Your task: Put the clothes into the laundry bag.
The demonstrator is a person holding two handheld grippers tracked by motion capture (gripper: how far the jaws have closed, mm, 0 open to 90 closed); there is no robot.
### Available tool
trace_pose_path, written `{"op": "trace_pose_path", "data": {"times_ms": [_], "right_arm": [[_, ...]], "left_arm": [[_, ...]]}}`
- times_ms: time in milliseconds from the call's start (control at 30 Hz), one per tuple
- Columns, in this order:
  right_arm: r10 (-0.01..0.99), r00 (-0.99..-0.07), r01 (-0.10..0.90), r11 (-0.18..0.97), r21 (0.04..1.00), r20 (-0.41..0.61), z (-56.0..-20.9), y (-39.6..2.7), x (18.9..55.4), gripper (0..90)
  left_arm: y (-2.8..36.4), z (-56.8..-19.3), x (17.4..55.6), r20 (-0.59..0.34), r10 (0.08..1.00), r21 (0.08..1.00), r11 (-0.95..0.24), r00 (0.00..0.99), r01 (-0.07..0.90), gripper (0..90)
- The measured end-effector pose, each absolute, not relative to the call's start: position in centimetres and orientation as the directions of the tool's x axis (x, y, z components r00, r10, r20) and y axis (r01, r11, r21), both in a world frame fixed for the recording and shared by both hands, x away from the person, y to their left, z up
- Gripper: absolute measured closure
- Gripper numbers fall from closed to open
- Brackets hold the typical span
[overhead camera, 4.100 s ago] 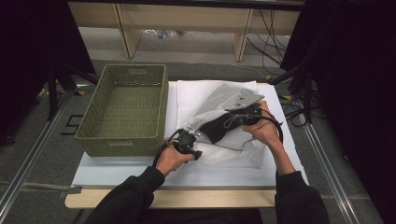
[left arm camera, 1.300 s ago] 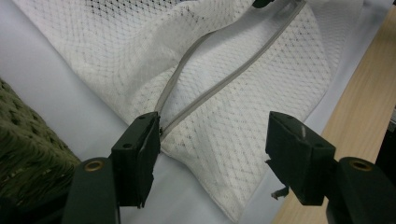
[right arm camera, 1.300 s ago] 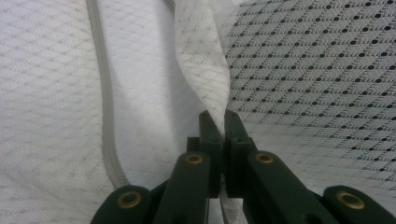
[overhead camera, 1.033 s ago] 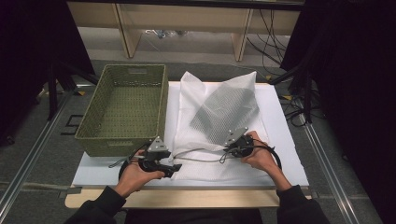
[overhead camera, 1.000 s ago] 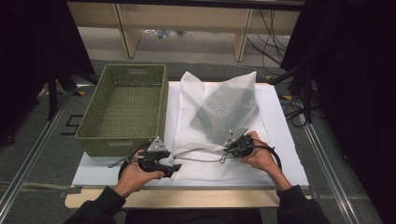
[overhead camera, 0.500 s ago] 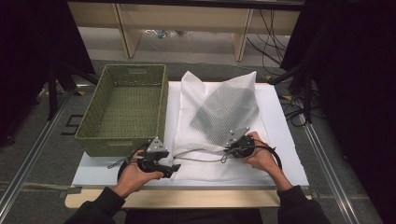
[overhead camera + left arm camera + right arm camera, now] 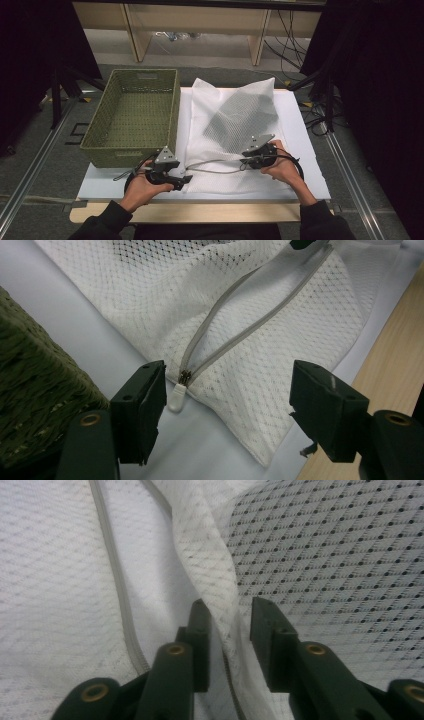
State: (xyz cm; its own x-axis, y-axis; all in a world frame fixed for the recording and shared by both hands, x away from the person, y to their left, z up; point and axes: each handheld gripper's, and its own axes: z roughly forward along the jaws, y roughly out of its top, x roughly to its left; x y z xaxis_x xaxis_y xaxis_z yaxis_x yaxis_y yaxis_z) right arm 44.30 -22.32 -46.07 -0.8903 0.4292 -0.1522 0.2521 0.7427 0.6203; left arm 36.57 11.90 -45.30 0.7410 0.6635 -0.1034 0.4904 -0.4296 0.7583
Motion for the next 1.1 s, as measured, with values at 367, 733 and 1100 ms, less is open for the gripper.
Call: {"op": "trace_pose_path", "data": {"times_ms": [367,733,1100], "right_arm": [[0.439,-0.884,0.221,0.694,0.686,-0.16,-45.0,-23.1,43.5,59.5],[0.495,-0.859,0.261,0.64,0.723,-0.127,-44.4,-23.7,42.8,46.3],[0.59,-0.805,0.333,0.529,0.78,-0.057,-43.7,-25.5,42.6,41.4]], "left_arm": [[12.5,-45.1,36.2,-0.1,0.671,0.765,-0.42,0.734,0.488,30.1],[13.1,-45.0,35.8,-0.097,0.677,0.776,-0.408,0.73,0.481,27.4],[13.6,-45.1,35.7,-0.073,0.689,0.779,-0.412,0.722,0.473,21.1]]}}
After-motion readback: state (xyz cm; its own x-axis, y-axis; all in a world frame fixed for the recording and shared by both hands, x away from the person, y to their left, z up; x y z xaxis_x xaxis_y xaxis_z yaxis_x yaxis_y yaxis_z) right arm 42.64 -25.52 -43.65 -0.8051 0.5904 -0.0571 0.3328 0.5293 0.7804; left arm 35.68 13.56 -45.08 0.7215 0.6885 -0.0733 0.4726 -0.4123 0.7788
